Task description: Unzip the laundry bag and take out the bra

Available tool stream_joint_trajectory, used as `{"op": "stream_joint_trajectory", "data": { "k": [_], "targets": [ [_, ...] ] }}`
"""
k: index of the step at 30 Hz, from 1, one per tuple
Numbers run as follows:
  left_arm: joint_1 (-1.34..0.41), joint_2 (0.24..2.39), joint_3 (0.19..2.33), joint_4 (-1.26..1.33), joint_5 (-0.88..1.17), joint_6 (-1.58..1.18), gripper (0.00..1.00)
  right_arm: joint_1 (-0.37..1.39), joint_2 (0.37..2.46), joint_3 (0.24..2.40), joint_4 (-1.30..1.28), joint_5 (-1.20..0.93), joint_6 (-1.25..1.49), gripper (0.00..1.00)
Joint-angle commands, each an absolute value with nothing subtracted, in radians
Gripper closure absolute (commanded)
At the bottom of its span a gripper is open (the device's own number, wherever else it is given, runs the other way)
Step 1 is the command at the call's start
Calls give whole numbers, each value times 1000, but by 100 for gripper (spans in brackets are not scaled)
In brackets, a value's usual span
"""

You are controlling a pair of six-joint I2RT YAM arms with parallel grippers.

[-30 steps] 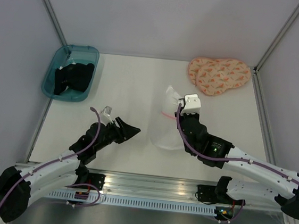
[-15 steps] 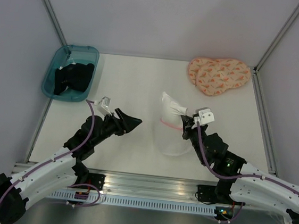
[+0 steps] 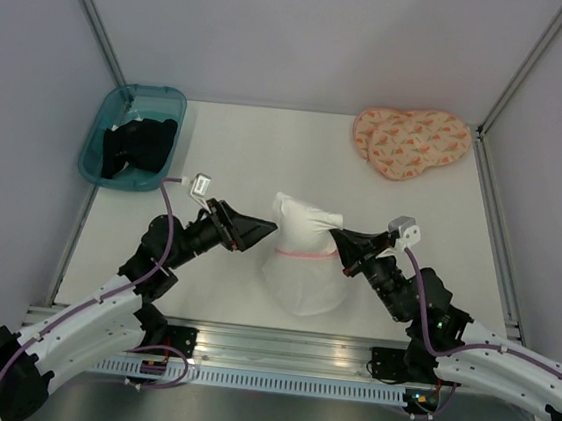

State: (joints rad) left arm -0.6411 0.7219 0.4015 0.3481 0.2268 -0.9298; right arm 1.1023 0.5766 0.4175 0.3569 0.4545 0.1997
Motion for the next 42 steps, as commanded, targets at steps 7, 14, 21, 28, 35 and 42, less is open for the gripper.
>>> {"op": "stream_joint_trajectory", "data": {
  "k": [7,14,21,28,35,42],
  "targets": [
    [-640,804,377,765,641,-666,0,1101,612,477,353,298,285,100],
    [-640,841,370,706,670,-539,6,1101,574,505,298,255,305,100],
    [-640,824,382,712,696,-515,18,1101,606,545,239,198,339,100],
    [-641,920,410,808,784,-589,58,1101,681,578,206,176,359,100],
    [-640,917,433,689,732,-562,98,1101,699,644,46,327,331,61],
    [-638,867,535,360,334,-427,98,1101,680,670,-123,629,376,6]
  ]
}}
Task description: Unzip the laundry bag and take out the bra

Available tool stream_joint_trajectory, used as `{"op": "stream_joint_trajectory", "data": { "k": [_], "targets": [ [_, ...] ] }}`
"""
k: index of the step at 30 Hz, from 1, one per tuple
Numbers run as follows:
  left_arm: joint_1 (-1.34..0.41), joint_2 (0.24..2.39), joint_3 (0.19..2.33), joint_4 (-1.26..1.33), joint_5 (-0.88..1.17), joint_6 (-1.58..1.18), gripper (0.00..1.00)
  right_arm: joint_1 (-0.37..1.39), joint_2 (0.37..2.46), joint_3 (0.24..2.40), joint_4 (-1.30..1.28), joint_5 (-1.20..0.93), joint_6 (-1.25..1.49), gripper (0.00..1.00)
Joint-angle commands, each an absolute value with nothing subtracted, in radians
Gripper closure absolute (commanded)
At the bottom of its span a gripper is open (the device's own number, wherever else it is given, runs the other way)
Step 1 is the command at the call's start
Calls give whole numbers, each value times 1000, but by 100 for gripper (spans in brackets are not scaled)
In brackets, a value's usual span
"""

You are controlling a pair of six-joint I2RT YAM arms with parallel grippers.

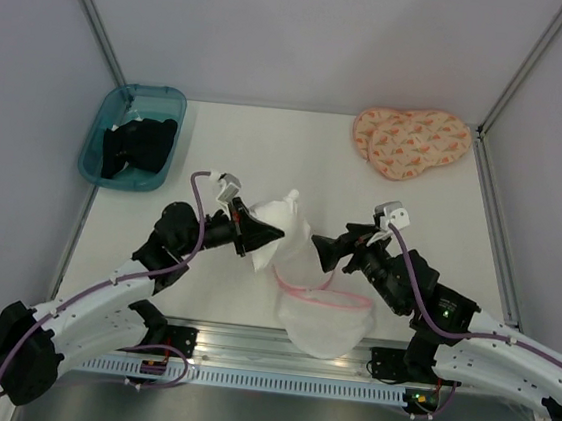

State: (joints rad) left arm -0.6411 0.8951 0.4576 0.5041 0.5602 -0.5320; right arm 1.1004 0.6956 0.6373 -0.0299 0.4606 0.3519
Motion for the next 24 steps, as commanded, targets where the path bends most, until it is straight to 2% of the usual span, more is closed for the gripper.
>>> {"op": "stream_joint_trajectory", "data": {
  "k": [1,8,13,15,24],
  "targets": [
    [-632,864,549,333,292,-393,98,1101,673,669,-145,665,382,4],
    [-531,931,719,198,97,-304,98,1101,663,635,-149,641,414,2],
    [-370,1002,799,209,14,-347,98,1101,670,603,-143,601,446,2],
    [-316,1047,866,204,-57,-360,98,1100,672,586,-134,572,457,2],
    [-155,1325,1248,170,-132,-281,98,1101,698,552,-94,485,482,2]
  ]
}}
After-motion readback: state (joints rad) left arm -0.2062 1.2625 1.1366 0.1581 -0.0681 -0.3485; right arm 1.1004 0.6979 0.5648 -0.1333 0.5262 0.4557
